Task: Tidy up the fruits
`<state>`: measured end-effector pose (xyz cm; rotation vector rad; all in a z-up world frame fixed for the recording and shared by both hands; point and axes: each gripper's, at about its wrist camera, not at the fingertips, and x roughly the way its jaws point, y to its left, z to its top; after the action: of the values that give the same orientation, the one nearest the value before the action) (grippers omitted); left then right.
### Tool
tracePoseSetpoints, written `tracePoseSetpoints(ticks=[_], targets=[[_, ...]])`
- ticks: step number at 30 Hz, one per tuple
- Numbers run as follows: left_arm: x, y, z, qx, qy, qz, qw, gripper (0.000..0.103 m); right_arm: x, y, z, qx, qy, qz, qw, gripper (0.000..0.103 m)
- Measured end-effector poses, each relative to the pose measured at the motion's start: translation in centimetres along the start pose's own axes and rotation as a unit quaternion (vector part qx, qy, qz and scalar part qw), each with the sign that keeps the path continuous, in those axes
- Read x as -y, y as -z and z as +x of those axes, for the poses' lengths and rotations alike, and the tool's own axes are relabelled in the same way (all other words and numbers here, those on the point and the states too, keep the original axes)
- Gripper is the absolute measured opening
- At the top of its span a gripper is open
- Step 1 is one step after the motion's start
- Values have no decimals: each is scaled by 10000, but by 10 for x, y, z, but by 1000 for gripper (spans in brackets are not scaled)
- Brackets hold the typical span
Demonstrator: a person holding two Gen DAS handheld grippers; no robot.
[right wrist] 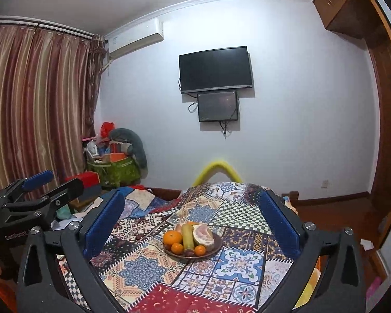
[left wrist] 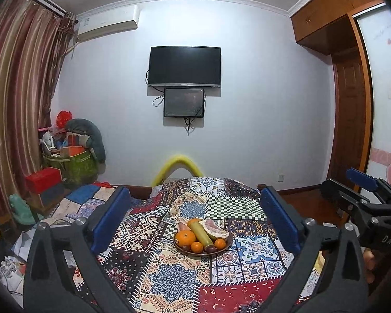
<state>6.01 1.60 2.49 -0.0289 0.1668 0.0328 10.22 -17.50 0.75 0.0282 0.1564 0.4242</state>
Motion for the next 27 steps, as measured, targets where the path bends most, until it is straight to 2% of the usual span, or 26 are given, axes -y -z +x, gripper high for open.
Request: tracePoseSetpoints(ticks=[27], targets=[[-3, 1, 2, -24, -28, -9, 10000, 103, 1, -5, -4, -69, -17, -7, 10000, 103]])
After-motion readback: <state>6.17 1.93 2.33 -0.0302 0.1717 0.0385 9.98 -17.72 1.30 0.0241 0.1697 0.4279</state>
